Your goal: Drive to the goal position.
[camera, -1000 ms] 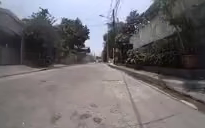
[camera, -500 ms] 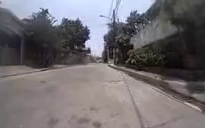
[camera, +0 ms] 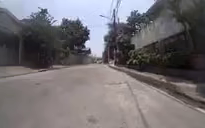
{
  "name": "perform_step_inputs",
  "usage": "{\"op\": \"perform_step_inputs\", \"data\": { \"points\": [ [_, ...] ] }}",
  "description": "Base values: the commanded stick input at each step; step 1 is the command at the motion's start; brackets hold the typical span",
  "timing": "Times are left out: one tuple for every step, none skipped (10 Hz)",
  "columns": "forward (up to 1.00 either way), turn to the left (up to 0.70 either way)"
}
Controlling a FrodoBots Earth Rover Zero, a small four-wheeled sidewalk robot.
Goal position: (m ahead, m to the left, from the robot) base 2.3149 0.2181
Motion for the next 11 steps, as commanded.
{"op": "perform_step_inputs", "data": {
  "points": [
    [0.84, -0.11],
    [0.84, -0.16],
    [0.84, -0.21],
    [0.85, -0.26],
    [0.85, -0.31],
    [0.85, -0.34],
    [0.85, -0.34],
    [0.85, -0.34],
    [0.85, -0.32],
    [0.85, -0.15],
    [0.85, -0.05]
  ]
}}
